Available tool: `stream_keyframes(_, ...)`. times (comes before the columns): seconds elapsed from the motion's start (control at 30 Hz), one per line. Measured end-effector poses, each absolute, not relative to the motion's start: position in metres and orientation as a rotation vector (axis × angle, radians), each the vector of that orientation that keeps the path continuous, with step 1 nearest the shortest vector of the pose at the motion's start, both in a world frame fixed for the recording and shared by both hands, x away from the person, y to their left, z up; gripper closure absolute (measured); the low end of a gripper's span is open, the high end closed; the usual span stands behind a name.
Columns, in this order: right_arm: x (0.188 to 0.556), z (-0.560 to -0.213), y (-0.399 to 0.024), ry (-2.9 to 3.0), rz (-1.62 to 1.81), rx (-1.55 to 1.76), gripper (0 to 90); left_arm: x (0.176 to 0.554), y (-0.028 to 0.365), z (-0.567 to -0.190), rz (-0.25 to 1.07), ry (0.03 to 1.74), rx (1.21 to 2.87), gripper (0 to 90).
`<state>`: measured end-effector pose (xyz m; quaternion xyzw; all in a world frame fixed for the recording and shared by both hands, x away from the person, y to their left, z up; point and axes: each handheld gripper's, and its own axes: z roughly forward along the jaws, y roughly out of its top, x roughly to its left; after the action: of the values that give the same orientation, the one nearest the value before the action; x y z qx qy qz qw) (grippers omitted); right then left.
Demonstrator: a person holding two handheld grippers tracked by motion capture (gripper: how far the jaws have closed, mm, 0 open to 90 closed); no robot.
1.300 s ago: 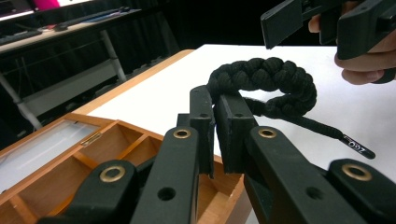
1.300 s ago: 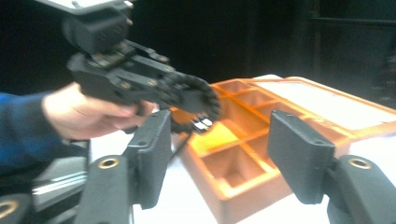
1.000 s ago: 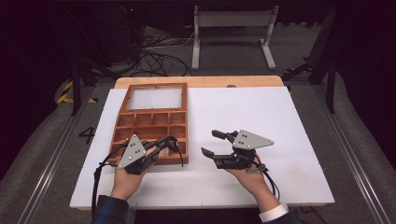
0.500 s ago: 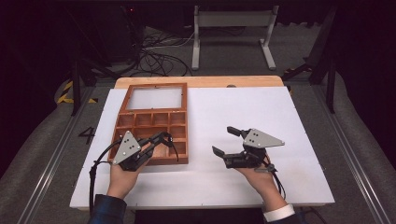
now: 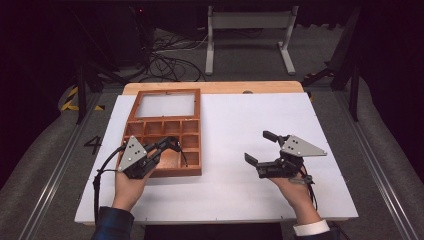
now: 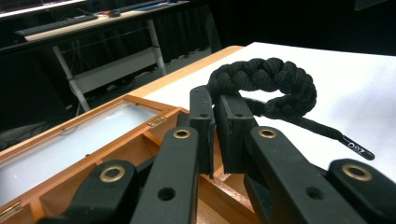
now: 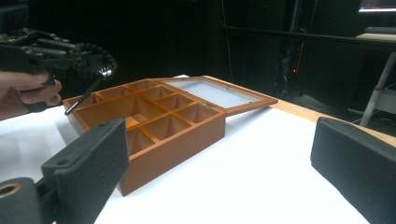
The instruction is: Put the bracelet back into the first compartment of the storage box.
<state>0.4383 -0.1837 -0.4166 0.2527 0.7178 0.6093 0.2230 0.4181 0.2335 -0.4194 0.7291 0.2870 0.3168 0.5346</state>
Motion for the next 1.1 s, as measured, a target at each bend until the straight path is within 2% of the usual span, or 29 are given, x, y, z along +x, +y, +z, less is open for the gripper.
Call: stream_keyframes(1.1,0.440,-0.411,-0.213,1.894,1.679,0.743,2.5,0.443,0.287,-0.403,0.879,0.907,1.667,84.9)
